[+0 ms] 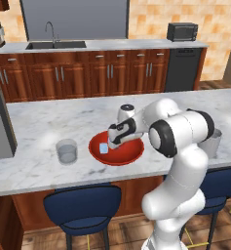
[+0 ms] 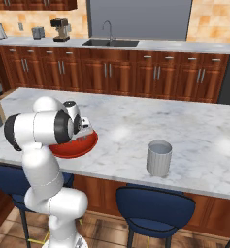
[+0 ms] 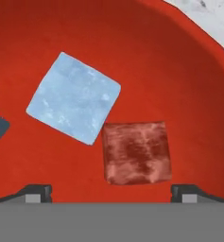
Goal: There are four ice cubes in the ice bowl. Place two ice cubes in each glass of water.
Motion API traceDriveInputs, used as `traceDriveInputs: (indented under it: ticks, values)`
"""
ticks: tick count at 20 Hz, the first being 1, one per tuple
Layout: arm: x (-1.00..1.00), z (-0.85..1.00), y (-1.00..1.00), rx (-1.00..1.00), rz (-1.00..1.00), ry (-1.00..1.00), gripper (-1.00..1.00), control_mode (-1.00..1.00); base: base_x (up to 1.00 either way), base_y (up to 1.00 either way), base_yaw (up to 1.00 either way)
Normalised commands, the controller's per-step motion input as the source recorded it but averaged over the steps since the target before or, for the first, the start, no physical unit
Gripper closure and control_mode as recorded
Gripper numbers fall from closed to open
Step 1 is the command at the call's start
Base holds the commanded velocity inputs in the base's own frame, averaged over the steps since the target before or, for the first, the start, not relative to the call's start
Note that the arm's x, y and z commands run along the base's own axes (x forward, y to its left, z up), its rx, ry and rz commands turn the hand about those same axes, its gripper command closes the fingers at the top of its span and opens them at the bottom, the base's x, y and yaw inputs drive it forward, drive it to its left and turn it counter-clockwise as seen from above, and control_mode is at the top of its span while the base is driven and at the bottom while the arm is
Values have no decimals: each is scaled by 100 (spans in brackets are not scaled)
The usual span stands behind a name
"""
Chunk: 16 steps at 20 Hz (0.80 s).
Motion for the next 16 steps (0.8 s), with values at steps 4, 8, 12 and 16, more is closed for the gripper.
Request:
traceDriveInputs:
  ticks: [4, 8, 12, 16]
  values:
    - [29, -18, 1, 0, 0, 0, -100, -100, 0, 0, 0]
    - [24, -20, 0, 0, 0, 0, -100, -100, 0, 0, 0]
    - [17, -24, 1, 0, 0, 0, -100, -100, 0, 0, 0]
    - [1, -47, 3, -4, 0, 0, -100, -100, 0, 0, 0]
